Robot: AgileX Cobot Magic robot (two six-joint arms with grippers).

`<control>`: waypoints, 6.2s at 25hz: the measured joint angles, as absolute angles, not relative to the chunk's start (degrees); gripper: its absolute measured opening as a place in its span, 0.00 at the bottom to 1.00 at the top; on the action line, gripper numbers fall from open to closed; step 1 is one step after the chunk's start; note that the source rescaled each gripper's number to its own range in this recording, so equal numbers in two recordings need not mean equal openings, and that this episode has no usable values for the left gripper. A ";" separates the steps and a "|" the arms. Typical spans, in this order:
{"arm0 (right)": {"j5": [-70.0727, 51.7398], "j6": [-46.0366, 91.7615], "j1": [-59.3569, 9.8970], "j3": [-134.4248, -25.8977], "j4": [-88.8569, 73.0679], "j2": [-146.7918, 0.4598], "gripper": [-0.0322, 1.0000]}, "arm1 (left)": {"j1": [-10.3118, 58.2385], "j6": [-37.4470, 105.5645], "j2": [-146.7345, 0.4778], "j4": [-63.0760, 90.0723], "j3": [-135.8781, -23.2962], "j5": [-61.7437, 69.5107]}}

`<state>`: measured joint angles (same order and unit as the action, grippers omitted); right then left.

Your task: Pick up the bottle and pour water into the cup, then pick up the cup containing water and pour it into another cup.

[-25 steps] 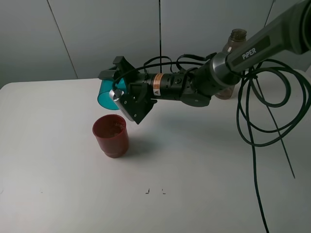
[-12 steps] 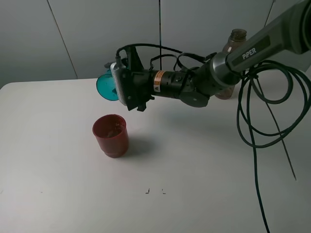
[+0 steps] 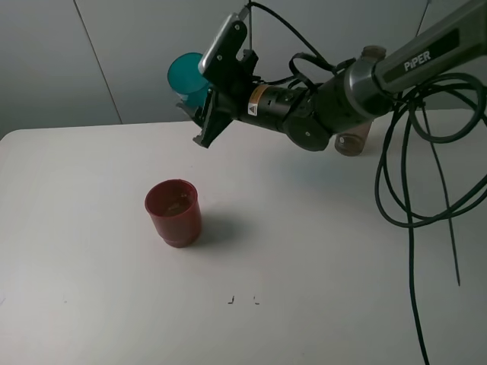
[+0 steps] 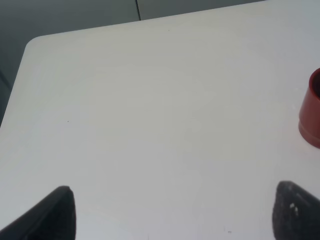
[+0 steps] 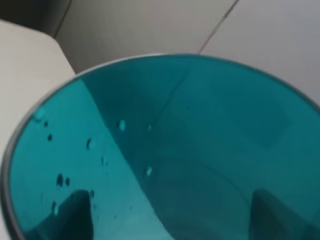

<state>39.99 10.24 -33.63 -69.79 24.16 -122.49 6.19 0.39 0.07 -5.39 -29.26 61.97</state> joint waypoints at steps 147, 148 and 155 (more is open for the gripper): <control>-67.03 -4.81 -18.91 -30.94 0.42 -0.23 1.00 | 6.19 0.00 0.07 -5.39 -29.26 61.97; -66.16 -4.81 -18.91 -30.72 0.42 -0.23 1.00 | 6.19 0.00 0.07 -5.39 -29.26 61.97; -63.11 -4.81 -18.91 -29.36 0.78 -0.14 1.00 | 6.19 0.00 0.07 -5.49 -29.26 61.97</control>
<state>-63.11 -4.81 -18.91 -29.36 0.78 -0.14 6.19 0.00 0.07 -5.49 -29.26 61.97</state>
